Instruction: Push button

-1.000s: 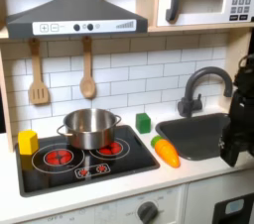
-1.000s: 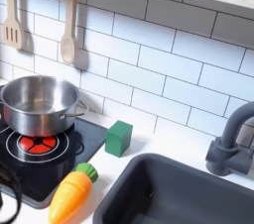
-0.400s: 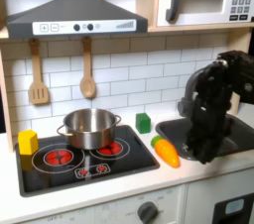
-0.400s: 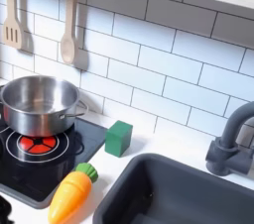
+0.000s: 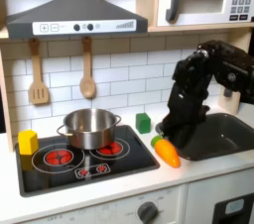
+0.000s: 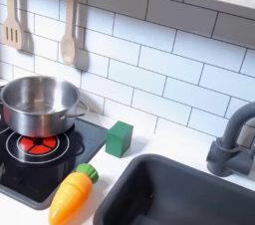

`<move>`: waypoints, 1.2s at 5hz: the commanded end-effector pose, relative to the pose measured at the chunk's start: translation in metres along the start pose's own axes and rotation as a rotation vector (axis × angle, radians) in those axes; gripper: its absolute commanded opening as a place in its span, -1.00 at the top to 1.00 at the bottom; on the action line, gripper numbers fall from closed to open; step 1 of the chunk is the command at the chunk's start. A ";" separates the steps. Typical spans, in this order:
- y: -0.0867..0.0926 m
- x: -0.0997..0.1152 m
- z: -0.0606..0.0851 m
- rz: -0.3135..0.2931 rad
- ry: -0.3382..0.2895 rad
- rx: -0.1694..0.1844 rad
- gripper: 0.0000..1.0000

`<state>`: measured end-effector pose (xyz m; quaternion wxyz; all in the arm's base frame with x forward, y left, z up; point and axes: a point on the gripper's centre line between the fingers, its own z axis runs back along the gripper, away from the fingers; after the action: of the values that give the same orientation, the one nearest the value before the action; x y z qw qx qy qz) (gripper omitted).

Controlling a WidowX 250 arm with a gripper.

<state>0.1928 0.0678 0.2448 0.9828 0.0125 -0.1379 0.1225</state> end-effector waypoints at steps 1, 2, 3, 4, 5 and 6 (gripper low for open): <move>0.006 0.039 0.014 -0.002 -0.122 -0.024 1.00; 0.007 0.056 0.026 -0.009 -0.183 -0.032 1.00; 0.011 0.071 0.034 -0.016 -0.244 -0.034 1.00; 0.012 0.085 0.038 -0.028 -0.294 -0.039 1.00; 0.013 0.100 0.044 -0.040 -0.342 -0.041 1.00; 0.015 0.114 0.048 -0.048 -0.386 -0.030 1.00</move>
<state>0.2821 0.1053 0.3227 0.9405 0.0229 -0.3265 0.0909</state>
